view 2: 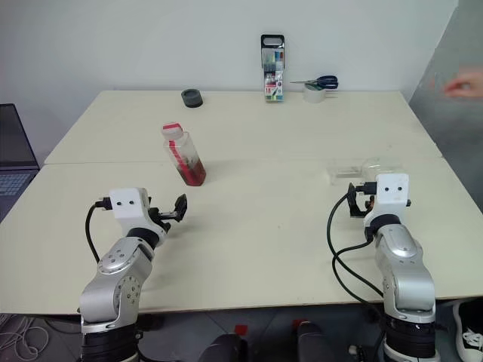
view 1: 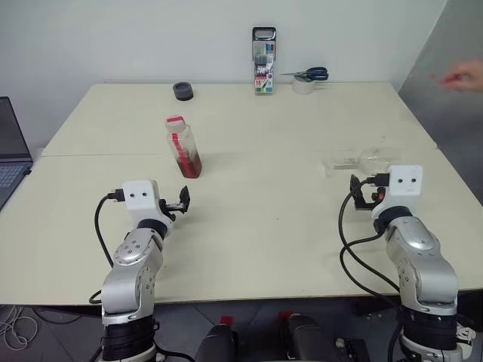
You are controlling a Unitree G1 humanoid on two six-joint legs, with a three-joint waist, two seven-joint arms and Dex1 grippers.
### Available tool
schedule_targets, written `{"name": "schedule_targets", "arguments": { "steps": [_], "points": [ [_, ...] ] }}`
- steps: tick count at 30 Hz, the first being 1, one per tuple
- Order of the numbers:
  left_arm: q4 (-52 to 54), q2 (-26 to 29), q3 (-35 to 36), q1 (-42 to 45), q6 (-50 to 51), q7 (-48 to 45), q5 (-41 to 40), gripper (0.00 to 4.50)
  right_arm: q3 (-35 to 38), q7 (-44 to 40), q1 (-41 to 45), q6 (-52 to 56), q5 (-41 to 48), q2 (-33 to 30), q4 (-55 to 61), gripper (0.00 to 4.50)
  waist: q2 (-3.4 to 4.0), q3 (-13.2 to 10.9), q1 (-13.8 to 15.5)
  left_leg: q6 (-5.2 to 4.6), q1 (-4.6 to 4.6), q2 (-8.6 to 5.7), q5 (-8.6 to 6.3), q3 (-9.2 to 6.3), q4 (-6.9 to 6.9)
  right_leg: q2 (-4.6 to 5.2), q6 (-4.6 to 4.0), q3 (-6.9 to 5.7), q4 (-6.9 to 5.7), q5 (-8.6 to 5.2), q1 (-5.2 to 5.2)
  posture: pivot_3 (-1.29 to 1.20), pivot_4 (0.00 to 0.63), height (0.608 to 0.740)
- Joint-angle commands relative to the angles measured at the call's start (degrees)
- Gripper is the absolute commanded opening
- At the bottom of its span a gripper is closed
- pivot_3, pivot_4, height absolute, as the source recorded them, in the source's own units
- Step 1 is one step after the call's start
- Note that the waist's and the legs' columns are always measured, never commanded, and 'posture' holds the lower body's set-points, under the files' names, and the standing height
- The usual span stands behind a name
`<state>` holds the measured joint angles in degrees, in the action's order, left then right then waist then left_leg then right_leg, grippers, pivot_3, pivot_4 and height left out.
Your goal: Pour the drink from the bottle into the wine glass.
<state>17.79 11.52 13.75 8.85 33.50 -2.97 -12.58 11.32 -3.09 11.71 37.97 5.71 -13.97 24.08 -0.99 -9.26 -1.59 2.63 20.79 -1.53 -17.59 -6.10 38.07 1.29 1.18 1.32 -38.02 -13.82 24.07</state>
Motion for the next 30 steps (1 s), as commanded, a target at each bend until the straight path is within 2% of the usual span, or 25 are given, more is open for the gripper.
{"name": "schedule_targets", "arguments": {
  "steps": [1, 22, 25, 30],
  "points": [
    [1.97, 0.54, -0.23, 1.23, -0.15, 0.38, 0.38, 4.47, 1.29, 0.55, 0.92, -0.66, 0.01, -0.37, 2.05, 4.5, 0.0, 0.0, 0.0, 0.0, 0.0, 0.0, 0.0, 0.0, 0.0, 0.0, 0.0, 0.0, 0.0, 0.0, 0.0, 0.0, 0.15, 0.74],
    [-1.2, 0.44, 0.72, 3.32, -2.85, 0.62, 0.73, 4.47, 1.52, -1.36, 2.6, -0.41, 1.61, -1.78, 1.12, 4.5, 0.0, 0.0, 0.0, 0.0, 0.0, 0.0, 0.0, 0.02, 0.0, -0.01, 0.0, 0.01, 0.0, 0.0, 0.0, 0.0, 0.15, 0.74],
    [-1.61, 0.3, 0.7, 3.84, -3.21, 0.87, 0.83, 4.47, 2.84, -6.05, 6.67, 1.33, 7.81, -1.96, 1.34, 4.5, 0.01, -0.01, -0.16, 0.0, 0.0, 0.01, 0.0, 0.02, 0.0, -0.02, 0.0, 0.01, 0.0, 0.0, 0.0, 0.0, 0.15, 0.74],
    [-3.22, -0.46, -0.81, 5.46, -4.17, 0.92, 1.1, 4.47, 0.49, -26.97, 18.07, 7.02, 25.12, -10.78, 2.55, 4.5, 0.1, -0.08, -0.1, -0.15, -0.01, -0.02, -0.08, -0.03, 0.0, -0.14, 0.0, -0.08, 0.02, 0.0, -0.03, 0.0, 0.15, 0.74]
  ]
}}
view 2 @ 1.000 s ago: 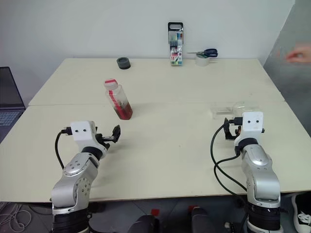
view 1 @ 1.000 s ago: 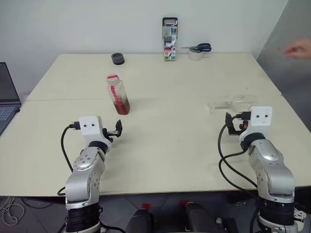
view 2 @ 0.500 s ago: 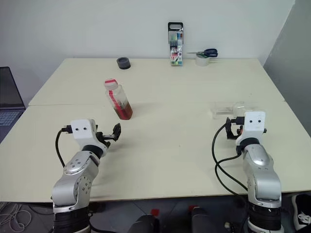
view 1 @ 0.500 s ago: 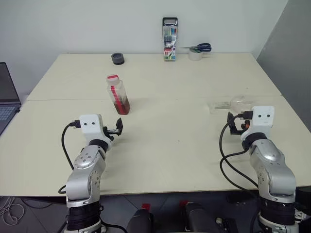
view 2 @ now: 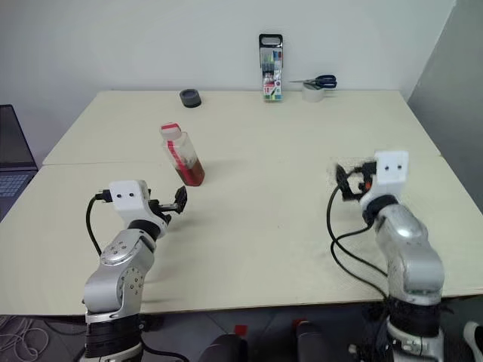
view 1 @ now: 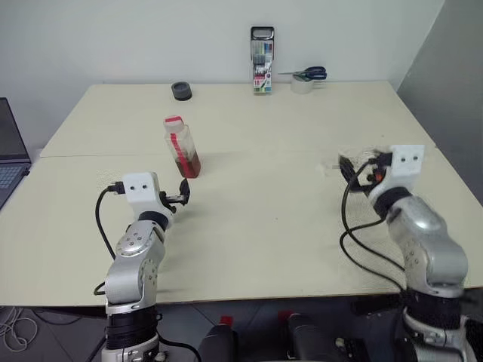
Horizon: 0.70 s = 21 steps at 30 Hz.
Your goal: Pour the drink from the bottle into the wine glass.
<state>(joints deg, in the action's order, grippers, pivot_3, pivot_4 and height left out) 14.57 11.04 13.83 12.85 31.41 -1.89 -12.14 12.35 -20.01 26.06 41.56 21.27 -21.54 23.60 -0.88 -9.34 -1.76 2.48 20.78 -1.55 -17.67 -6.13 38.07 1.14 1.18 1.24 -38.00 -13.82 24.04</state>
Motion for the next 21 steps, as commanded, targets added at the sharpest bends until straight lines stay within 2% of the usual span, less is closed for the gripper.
{"name": "schedule_targets", "arguments": {
  "steps": [1, 4, 7, 21],
  "points": [
    [-0.36, 0.09, -1.21, 1.73, -2.36, -0.28, 0.81, 4.47, -0.97, -12.48, 4.72, 4.89, 12.1, -4.53, 3.03, 4.5, -0.01, 0.01, 0.09, -0.01, 0.02, 0.02, -0.01, -0.07, -0.01, 0.0, 0.0, -0.09, 0.05, 0.0, -0.01, 0.0, 0.15, 0.74],
    [-1.67, 0.71, -1.68, 2.76, -3.46, -0.89, 1.03, 4.47, -2.17, -17.47, 7.17, 8.71, 18.85, -7.2, 3.28, 4.5, -0.07, 0.04, 0.27, -0.03, 0.06, 0.03, -0.02, -0.15, -0.04, 0.04, -0.01, -0.17, 0.15, 0.0, -0.06, 0.0, 0.15, 0.74],
    [-3.01, 1.16, -1.16, 3.96, -4.11, -0.82, 1.17, 4.47, -3.49, -18.19, 8.52, 9.39, 20.68, -7.89, 2.55, 4.5, -0.08, 0.03, 0.32, -0.05, 0.1, -0.07, -0.03, -0.13, 0.0, 0.14, -0.01, -0.13, 0.14, 0.0, -0.05, 0.0, 0.15, 0.74],
    [-6.1, 3.04, -2.08, 8.91, -5.59, -2.44, 2.03, 4.47, -7.49, -15.37, 7.44, 1.28, 13.72, -7.01, -1.13, 4.5, -0.08, 0.03, 0.35, 0.12, 0.1, -0.03, 0.07, -0.1, 0.01, 0.22, 0.0, -0.1, 0.1, 0.0, 0.01, 0.0, 0.15, 0.74]
  ]
}}
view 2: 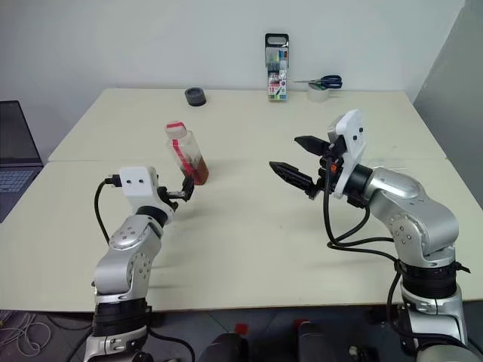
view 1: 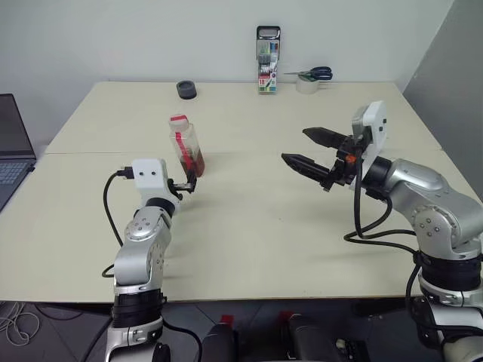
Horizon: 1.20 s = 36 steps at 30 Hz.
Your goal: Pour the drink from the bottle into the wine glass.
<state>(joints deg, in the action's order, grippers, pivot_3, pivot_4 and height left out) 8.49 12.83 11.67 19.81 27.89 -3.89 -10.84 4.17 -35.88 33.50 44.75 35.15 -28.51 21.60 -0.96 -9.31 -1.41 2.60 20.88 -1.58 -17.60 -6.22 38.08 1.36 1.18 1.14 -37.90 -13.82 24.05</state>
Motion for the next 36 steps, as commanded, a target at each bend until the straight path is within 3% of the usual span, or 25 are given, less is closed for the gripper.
{"name": "schedule_targets", "arguments": {
  "steps": [1, 11, 36],
  "points": [
    [-0.75, 1.6, 0.21, 2.7, -2.26, -0.61, 0.77, 4.47, 0.77, 0.66, -0.17, -1.98, -0.13, 0.1, 1.02, 4.5, 0.0, 0.0, 0.01, 0.0, 0.0, 0.0, 0.0, -0.01, 0.0, 0.0, 0.0, -0.01, 0.0, 0.0, 0.0, 0.0, 0.15, 0.74],
    [-9.73, 4.34, -0.38, 9.67, -6.17, -4.45, 0.75, 4.47, 1.03, 3.74, -0.79, -1.25, 0.38, 0.89, 2.65, 4.5, 0.0, 0.0, 0.02, 0.02, 0.01, 0.01, 0.01, -0.02, 0.0, 0.0, 0.0, -0.02, -0.02, 0.0, 0.02, 0.0, 0.15, 0.74],
    [-38.33, 5.25, -0.33, 23.56, -23.6, -7.92, 2.68, 4.47, 1.21, 6.71, -3.31, -2.24, -0.09, 1.15, 4.54, 4.5, 0.0, 0.0, -0.09, 0.02, 0.02, 0.0, 0.01, -0.02, -0.01, 0.03, 0.0, -0.01, -0.03, 0.0, 0.06, 0.0, 0.15, 0.74]
  ]
}}
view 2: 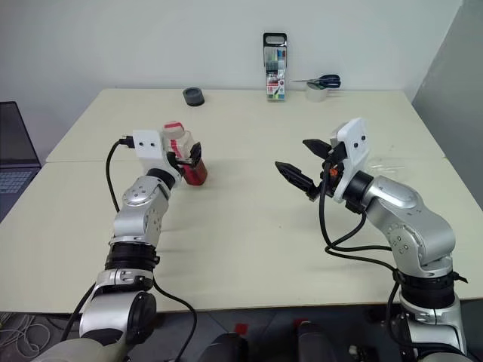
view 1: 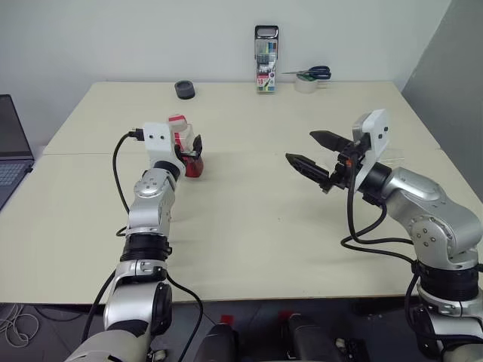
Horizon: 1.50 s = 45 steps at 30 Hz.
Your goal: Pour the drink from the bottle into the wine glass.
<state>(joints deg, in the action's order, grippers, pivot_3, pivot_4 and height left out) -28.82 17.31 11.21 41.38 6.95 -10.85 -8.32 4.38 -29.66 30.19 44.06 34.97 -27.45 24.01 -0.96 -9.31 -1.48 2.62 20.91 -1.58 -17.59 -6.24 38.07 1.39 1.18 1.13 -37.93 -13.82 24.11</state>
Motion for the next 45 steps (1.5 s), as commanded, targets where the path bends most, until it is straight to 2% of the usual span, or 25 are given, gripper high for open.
{"name": "schedule_targets", "arguments": {
  "steps": [1, 12, 23, 26, 30, 33, 41, 43, 45],
  "points": [
    [-1.54, 0.79, 0.03, 2.3, -3.11, -1.12, 0.16, 4.47, 0.97, 0.52, -0.07, -1.54, 0.13, 0.12, 2.16, 4.5, 0.0, 0.0, -0.01, 0.0, 0.0, 0.0, 0.0, -0.01, 0.0, 0.0, 0.0, 0.0, -0.01, 0.0, 0.0, 0.0, 0.15, 0.74],
    [-5.92, 1.25, 0.09, 4.03, -6.98, -1.39, 0.94, 4.47, 0.95, 1.22, 0.35, -2.08, 0.06, 0.21, 1.74, 4.5, 0.0, 0.0, -0.02, 0.0, 0.0, 0.0, 0.0, -0.01, 0.0, 0.0, 0.0, -0.01, -0.01, 0.0, 0.01, 0.0, 0.15, 0.74],
    [-5.81, 0.87, -0.27, 4.02, -8.26, -1.76, 0.76, 4.47, 1.02, 1.97, 0.42, -2.34, 0.06, 0.92, 1.65, 4.5, 0.0, 0.0, -0.03, 0.0, 0.01, 0.0, 0.0, -0.02, 0.0, 0.0, 0.0, -0.01, -0.02, 0.0, 0.02, 0.0, 0.15, 0.74],
    [-5.84, 0.84, -0.25, 4.12, -8.35, -1.74, 0.72, 3.89, 0.98, 2.16, 0.59, -2.37, -0.05, 0.9, 1.47, 4.5, 0.0, 0.0, -0.03, 0.0, 0.01, 0.0, 0.0, -0.02, 0.0, 0.0, 0.0, -0.01, -0.02, 0.0, 0.02, 0.0, 0.15, 0.74],
    [-5.71, 0.76, -0.18, 4.05, -8.47, -1.74, 0.54, 2.66, 1.15, 2.67, 0.7, -2.19, 0.23, 1.02, 1.62, 4.5, 0.0, 0.0, -0.03, 0.0, 0.0, 0.0, 0.0, -0.02, 0.0, 0.0, 0.0, -0.01, -0.02, 0.0, 0.02, 0.0, 0.15, 0.74],
    [-6.29, 0.77, -0.03, 4.34, -8.64, -1.52, 0.49, 1.9, 1.15, 2.67, 0.78, -2.32, 0.15, 0.97, 1.34, 4.5, 0.0, 0.0, -0.03, 0.0, 0.01, 0.0, 0.0, -0.02, 0.0, 0.0, 0.0, 0.0, -0.03, 0.0, 0.02, 0.0, 0.15, 0.74],
    [-4.42, 0.39, -0.56, 3.75, -6.43, -1.26, 0.41, 1.83, 0.4, 3.24, 1.06, -2.31, -1.17, 0.56, 1.24, 4.5, 0.0, 0.0, -0.03, 0.0, 0.01, 0.0, 0.0, -0.01, 0.0, 0.0, 0.0, -0.01, -0.03, 0.0, 0.02, 0.0, 0.15, 0.74],
    [-2.52, -0.19, -1.11, 4.71, -4.26, -4.68, -1.65, 1.83, 0.4, 4.49, 2.12, -2.02, -2.22, 0.67, 0.56, 4.5, 0.0, 0.0, -0.03, 0.0, 0.01, 0.0, 0.0, -0.01, 0.0, 0.0, 0.0, -0.01, -0.03, 0.0, 0.02, 0.0, 0.15, 0.74],
    [1.36, -0.59, -3.47, 6.05, 0.06, -12.7, -4.98, 1.83, 1.95, 5.45, 3.91, -0.33, -0.15, 1.87, -0.17, 4.5, 0.0, 0.0, -0.06, 0.0, 0.02, -0.02, 0.0, 0.0, 0.01, -0.01, 0.0, -0.01, -0.05, 0.0, 0.03, 0.0, 0.15, 0.74]
  ]
}}
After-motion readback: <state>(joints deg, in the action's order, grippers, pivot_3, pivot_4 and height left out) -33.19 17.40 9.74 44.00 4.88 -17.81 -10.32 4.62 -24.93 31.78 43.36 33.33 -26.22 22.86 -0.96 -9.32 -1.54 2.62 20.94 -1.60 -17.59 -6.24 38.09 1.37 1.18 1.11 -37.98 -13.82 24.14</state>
